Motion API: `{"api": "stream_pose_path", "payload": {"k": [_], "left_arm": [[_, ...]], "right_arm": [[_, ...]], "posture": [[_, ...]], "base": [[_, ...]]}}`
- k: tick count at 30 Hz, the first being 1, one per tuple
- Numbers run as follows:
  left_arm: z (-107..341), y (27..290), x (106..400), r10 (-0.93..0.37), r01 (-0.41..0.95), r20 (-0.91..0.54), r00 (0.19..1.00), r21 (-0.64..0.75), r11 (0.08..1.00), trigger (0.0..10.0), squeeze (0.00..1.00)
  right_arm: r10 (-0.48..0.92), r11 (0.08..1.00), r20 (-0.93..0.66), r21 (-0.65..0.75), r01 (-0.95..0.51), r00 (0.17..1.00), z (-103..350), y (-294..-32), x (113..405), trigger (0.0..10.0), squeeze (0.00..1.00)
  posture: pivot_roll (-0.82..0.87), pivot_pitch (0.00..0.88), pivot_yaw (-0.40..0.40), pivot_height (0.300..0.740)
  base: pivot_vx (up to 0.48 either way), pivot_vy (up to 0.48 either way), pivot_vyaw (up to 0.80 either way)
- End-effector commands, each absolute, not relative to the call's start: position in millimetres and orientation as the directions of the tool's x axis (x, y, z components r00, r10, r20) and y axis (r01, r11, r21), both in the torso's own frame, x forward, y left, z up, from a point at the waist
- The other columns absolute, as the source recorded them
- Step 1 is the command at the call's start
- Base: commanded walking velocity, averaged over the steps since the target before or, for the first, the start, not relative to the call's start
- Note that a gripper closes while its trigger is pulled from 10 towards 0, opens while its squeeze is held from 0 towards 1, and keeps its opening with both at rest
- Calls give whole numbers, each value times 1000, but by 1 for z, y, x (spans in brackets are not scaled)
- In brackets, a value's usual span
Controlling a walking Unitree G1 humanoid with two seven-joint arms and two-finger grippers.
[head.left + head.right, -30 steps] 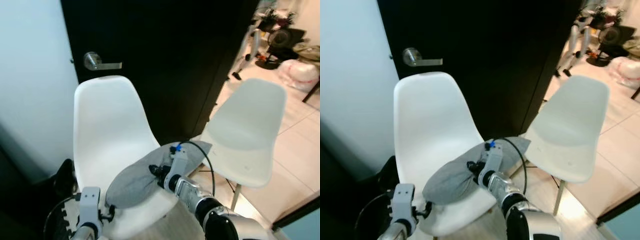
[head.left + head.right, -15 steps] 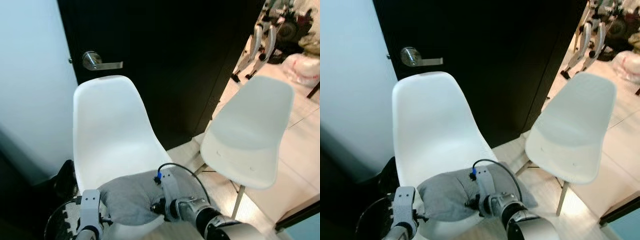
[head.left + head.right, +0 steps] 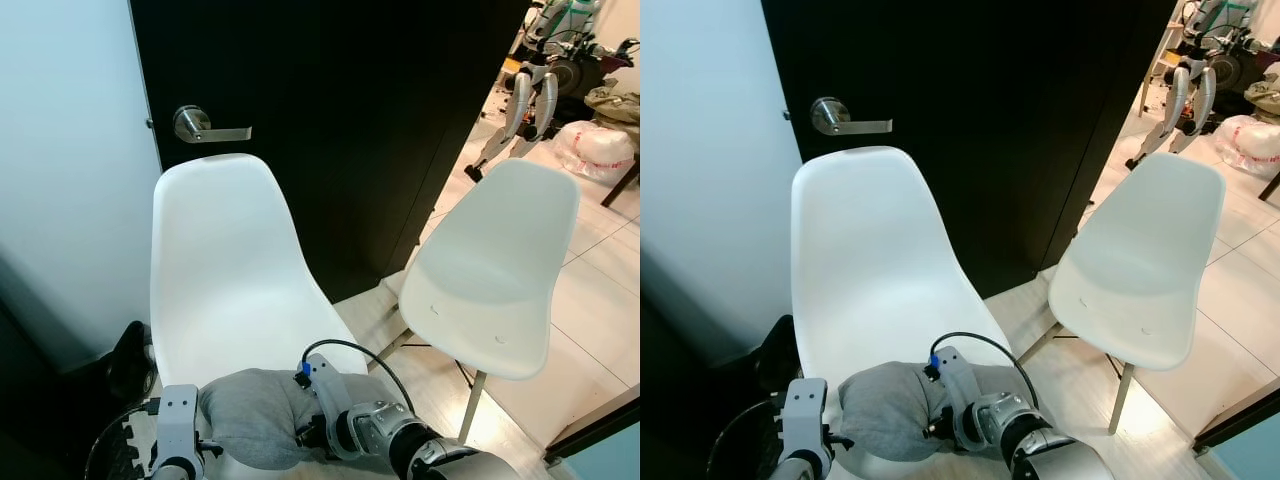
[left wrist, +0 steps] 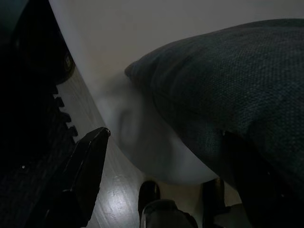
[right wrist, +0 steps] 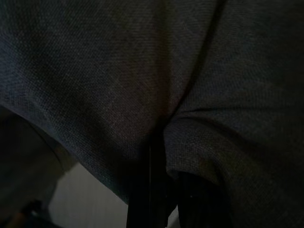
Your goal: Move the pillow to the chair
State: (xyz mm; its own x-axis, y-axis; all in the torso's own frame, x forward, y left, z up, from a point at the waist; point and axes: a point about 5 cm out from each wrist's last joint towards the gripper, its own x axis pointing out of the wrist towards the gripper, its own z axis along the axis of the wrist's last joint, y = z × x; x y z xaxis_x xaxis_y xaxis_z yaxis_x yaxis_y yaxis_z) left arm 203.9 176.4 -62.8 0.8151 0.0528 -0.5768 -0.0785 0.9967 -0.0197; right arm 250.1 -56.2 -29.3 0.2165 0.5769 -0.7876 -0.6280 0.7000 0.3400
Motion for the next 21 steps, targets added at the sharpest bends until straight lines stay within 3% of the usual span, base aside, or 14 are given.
{"api": "stream_pose_path", "payload": {"k": [1, 8, 11, 16, 21], "left_arm": [[-62, 165, 205, 14, -39, -563, 826, -33, 999, 10000, 0], [-63, 164, 202, 13, -42, -566, 824, -37, 998, 10000, 0], [-63, 163, 202, 14, -45, -565, 825, -40, 998, 10000, 0], [-61, 164, 206, 24, -56, -555, 831, -41, 998, 10000, 0], [-60, 164, 208, 25, -57, -551, 834, -41, 997, 10000, 0]], "right_arm": [[614, 634, -780, 391, -668, 126, -35, -25, 228, 10000, 0], [523, 687, -847, 350, -636, 98, -43, -34, 222, 10000, 0], [548, 687, -825, 353, -635, 134, -39, -30, 227, 10000, 0], [622, 642, -766, 382, -665, 160, -26, -16, 238, 10000, 0], [591, 545, -795, 268, -794, 138, -22, -10, 240, 10000, 0]], "posture": [[130, 79, -122, 680], [132, 86, -119, 650], [132, 84, -124, 625], [134, 85, -127, 621], [132, 85, -133, 621]], "base": [[0, 0, 0], [0, 0, 0], [0, 0, 0], [0, 0, 0], [0, 0, 0]]}}
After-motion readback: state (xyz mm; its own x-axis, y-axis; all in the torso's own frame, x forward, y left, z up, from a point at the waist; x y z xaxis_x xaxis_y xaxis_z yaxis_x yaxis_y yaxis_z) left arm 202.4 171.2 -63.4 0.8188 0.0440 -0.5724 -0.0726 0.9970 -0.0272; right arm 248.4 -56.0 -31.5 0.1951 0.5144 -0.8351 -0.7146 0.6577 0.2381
